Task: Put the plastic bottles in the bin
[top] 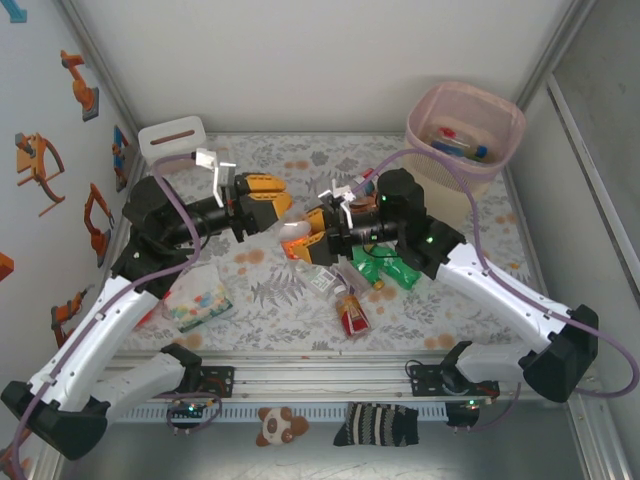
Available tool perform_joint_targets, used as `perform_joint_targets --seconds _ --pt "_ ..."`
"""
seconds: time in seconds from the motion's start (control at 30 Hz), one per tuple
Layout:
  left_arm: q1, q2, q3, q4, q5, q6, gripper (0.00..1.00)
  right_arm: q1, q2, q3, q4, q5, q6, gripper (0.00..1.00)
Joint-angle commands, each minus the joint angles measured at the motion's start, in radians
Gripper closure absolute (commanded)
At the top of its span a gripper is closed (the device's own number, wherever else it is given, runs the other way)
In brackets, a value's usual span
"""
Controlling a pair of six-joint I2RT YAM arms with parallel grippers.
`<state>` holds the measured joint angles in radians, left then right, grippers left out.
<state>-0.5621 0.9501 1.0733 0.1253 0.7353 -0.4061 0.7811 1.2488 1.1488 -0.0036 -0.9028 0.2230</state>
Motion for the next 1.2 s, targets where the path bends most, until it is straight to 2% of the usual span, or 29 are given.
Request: perform_joint_targets --seconds 0.0,0.13,0.33,0.73,0.93,1.17 --pt "0.000 -0.054 0.017 -0.043 -0.091 0.048 0.42 0.006 -0.033 0.056 -0.028 0.065 -0.015 0.49" --pt "0.003 -0.102 -0.004 -0.103 -0.218 0.079 0.33 0.002 -0.038 0.095 -0.106 0.138 -0.035 0.50" --pt "0.011 -0.161 -0.039 -0.152 -0.326 0.092 0.30 -0.062 -0.034 0.174 -0.243 0.294 -0.011 0.51" --pt "0.014 -0.177 -0.075 -0.160 -0.325 0.070 0.30 -0.379 0.058 0.449 -0.583 0.568 0.129 0.55" --pt "0.014 -0.166 -0.078 -0.151 -0.312 0.064 0.30 -0.518 0.123 0.571 -0.652 0.663 0.150 0.56" --pt "0.014 -0.150 -0.088 -0.138 -0.301 0.055 0.30 -0.672 0.262 0.748 -0.700 0.703 0.195 0.60"
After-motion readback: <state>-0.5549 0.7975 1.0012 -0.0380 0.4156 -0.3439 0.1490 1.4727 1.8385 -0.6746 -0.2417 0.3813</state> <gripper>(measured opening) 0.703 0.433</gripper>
